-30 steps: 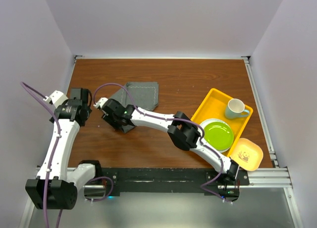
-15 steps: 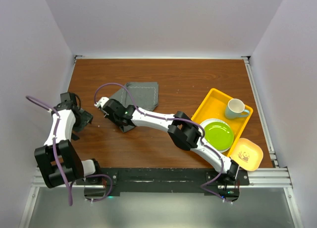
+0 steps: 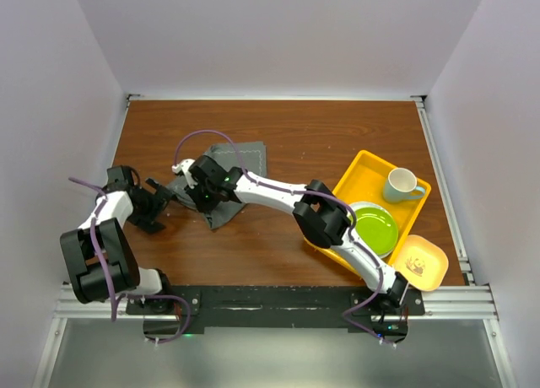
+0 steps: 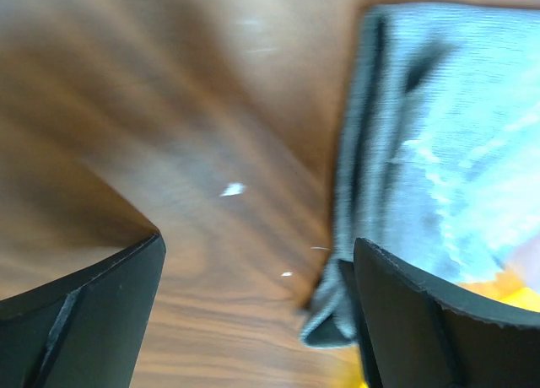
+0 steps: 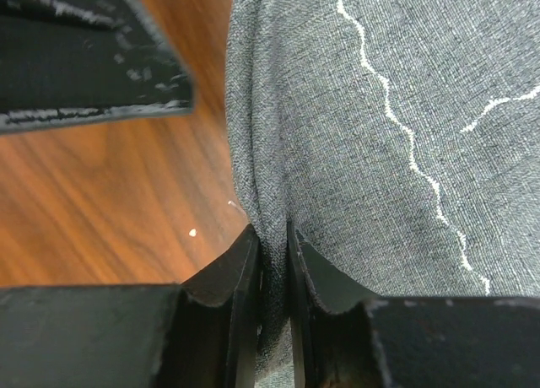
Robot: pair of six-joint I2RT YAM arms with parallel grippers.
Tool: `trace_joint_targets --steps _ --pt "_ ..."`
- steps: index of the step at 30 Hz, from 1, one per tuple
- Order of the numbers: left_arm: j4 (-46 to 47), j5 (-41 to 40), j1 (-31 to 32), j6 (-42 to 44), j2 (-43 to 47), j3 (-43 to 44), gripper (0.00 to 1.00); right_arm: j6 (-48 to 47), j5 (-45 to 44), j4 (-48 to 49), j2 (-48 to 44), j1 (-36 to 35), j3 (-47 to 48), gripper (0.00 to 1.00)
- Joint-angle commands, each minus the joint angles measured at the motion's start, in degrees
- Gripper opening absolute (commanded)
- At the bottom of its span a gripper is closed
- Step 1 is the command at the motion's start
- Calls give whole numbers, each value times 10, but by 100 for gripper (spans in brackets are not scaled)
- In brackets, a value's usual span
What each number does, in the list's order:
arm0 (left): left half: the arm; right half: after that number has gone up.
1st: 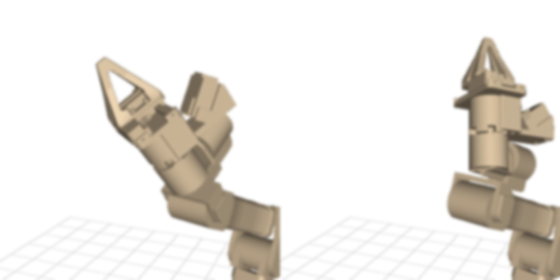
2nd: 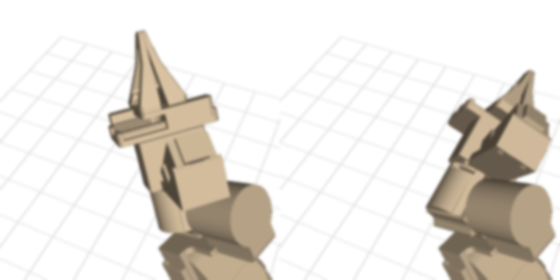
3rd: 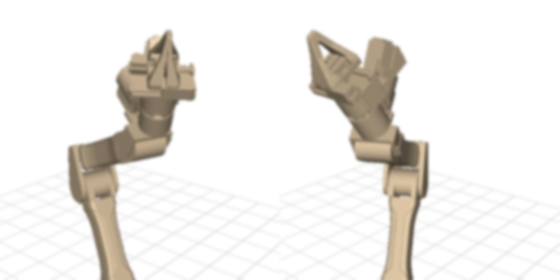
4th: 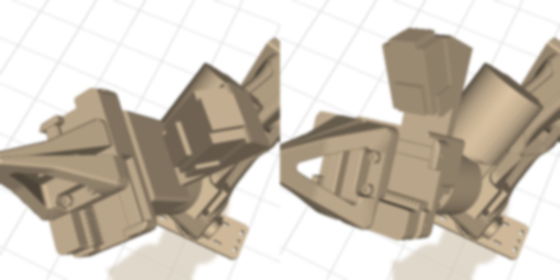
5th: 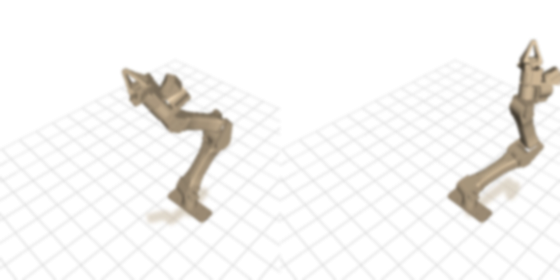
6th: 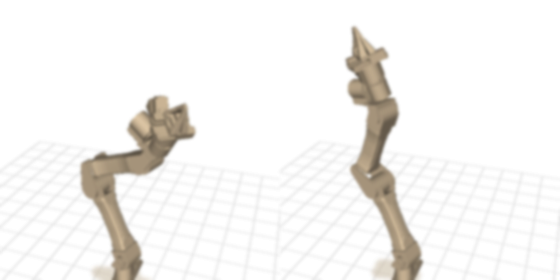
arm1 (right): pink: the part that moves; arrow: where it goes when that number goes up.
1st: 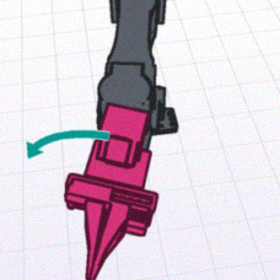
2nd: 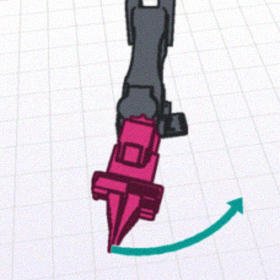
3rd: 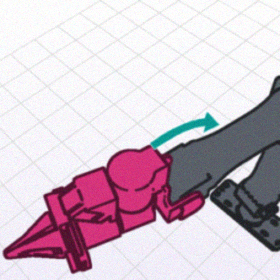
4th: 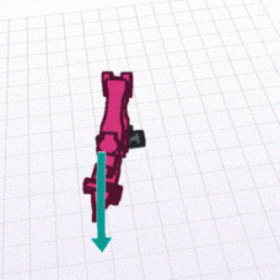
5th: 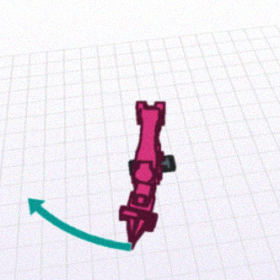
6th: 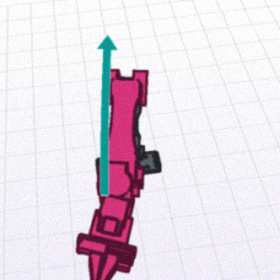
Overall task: Fold the napkin, place the utensils inside, and roll it up
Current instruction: Roll the napkin with the utensil
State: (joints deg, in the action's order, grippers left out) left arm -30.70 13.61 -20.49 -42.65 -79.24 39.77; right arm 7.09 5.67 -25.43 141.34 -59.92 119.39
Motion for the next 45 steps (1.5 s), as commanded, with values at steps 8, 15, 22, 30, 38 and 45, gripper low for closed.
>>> trace_joint_targets --steps 8,15,22,30,38,45 --pt "106 75 12 -79 -7 -61 100 28 103 -36 -21 17 -44 0" --pt "129 55 55 -113 -34 -63 91 21 109 -34 -22 18 -42 0" --pt "120 32 78 -121 -50 -69 76 20 101 -45 -28 18 -26 0" --pt "131 39 78 -132 -56 -101 60 37 96 -28 -52 18 -24 0" --pt "144 50 77 -125 -73 -95 32 21 107 -23 -62 18 -38 0" --pt "126 50 78 -110 -50 -90 0 -26 74 -45 -74 8 -43 23"
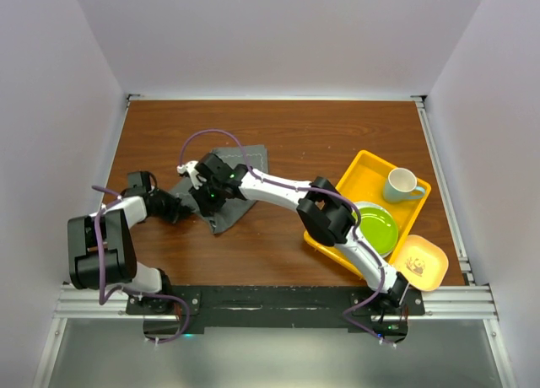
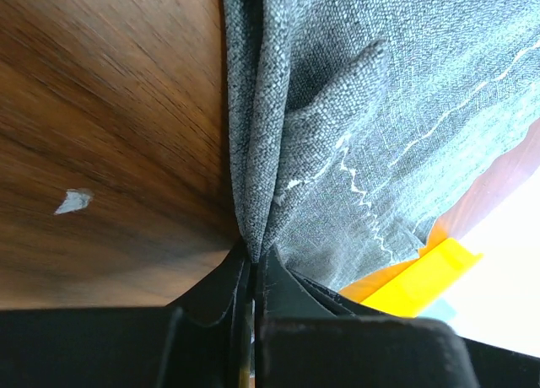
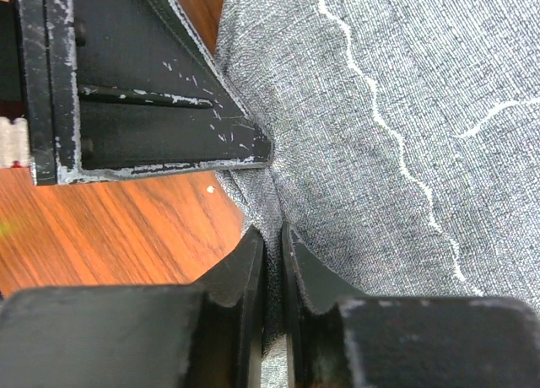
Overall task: Fold the napkin, place the utensils inside, and roll it up
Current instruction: Roll the napkin with the utensil
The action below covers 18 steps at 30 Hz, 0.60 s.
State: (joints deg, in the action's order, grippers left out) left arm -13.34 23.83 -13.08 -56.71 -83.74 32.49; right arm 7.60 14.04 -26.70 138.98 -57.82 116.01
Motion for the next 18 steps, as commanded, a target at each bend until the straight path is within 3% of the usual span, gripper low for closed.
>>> trace_joint_targets --steps 1,8,14,18 --pt "-49 -49 3 34 -2 -17 0 -35 -19 -34 -55 -16 -10 30" --pt "-64 -32 4 48 14 -10 0 -63 -54 -34 -83 -33 -23 55" --pt "-77 -15 2 56 35 -4 0 -91 -100 -3 -95 -55 -51 69" --pt "-83 -9 2 58 46 1 0 -112 -139 24 -94 -80 -70 74"
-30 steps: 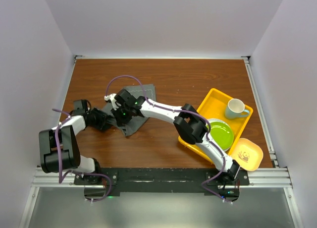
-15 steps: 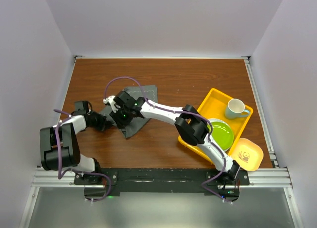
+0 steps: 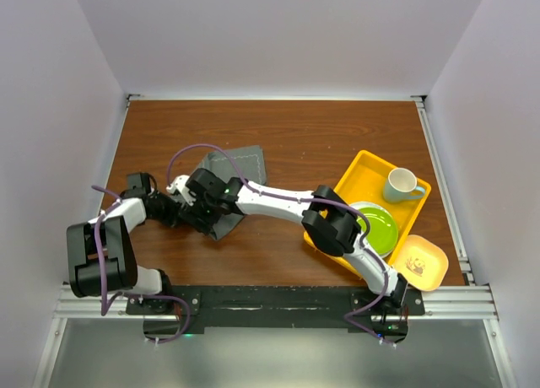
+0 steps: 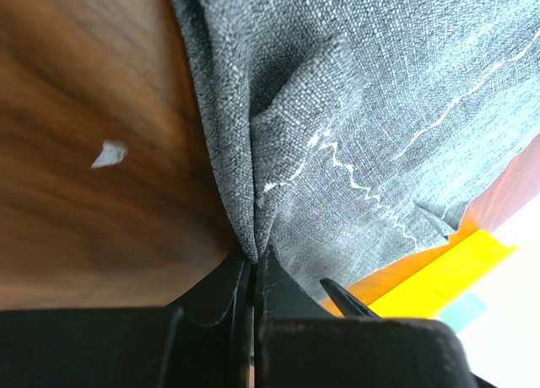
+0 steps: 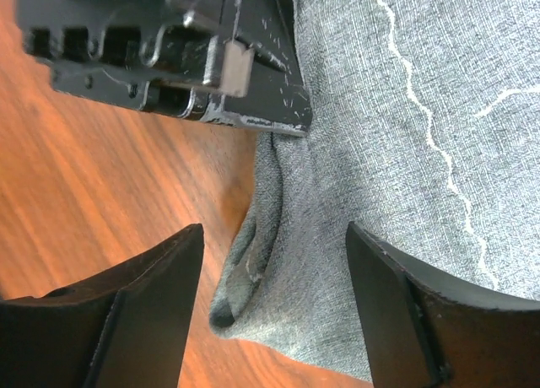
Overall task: Fold the napkin, place the utensils inside, and roll it up
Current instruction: Roll the napkin with the utensil
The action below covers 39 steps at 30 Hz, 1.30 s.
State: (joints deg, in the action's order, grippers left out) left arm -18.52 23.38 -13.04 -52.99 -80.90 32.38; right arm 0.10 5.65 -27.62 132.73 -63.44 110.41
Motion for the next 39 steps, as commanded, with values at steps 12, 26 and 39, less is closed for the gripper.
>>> trace_joint_targets --steps 12,26,39 --pt "-39 30 -1 12 53 -4 0 -55 -193 126 -38 -73 -85 77" --pt "-36 28 -6 18 48 -9 0 -21 -249 174 -5 -61 -125 71" --pt "-38 26 -9 26 36 3 0 24 -166 149 12 -34 -141 42"
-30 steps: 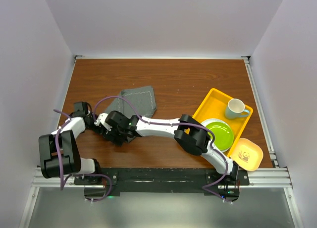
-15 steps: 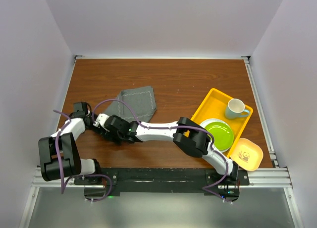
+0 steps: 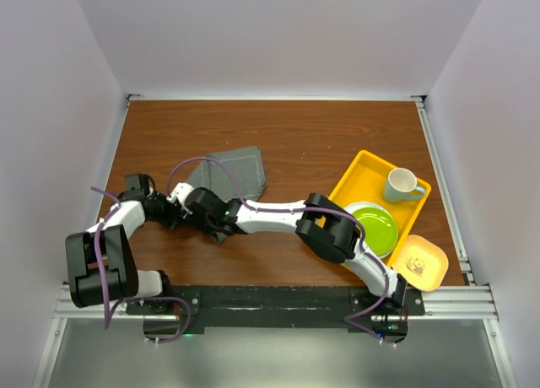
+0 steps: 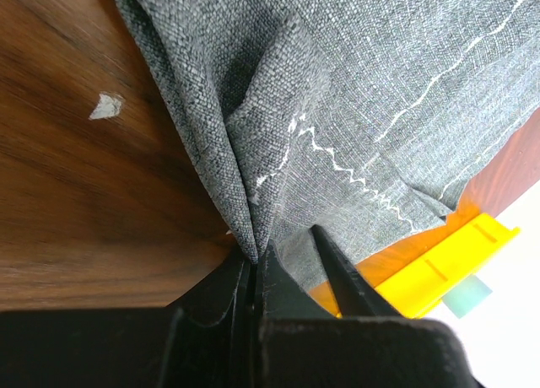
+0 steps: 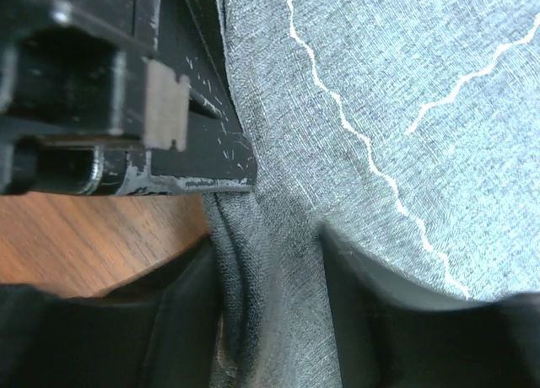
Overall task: Fold the napkin, place the utensils inside, and roll it up
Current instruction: Roll the napkin with the utensil
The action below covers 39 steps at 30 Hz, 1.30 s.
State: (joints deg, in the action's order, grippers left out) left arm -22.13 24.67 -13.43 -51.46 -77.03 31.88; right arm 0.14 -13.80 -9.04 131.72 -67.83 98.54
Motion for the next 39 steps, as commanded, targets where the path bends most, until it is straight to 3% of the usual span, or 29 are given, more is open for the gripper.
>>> trace_joint_targets --steps 1,6,8,10,11,14,17,19,24,29,39 --pt "-3 13 -5 12 -2 10 0 27 41 -39 24 12 -21 39" --pt "-3 9 -5 33 -7 34 0 57 104 -59 33 36 -6 18" --pt "-9 6 -5 56 -12 50 1 85 168 -79 35 51 11 7" --pt "-7 4 -5 76 -4 59 12 106 223 -83 36 78 20 3" --pt "-5 4 -5 84 1 65 16 128 291 -85 38 88 24 0" --pt "7 -1 -5 101 35 75 38 168 397 -74 41 132 27 0" --pt "7 2 -3 119 51 89 43 206 494 -54 56 158 31 0" --pt "15 13 -4 135 58 86 43 246 527 -20 66 171 21 0" --pt "73 71 2 132 69 49 32 333 614 45 101 213 -1 0" --pt "199 133 24 71 65 -21 18 419 625 105 122 239 -21 0" --pt "456 141 69 0 -24 -81 10 483 616 133 136 263 -60 0"
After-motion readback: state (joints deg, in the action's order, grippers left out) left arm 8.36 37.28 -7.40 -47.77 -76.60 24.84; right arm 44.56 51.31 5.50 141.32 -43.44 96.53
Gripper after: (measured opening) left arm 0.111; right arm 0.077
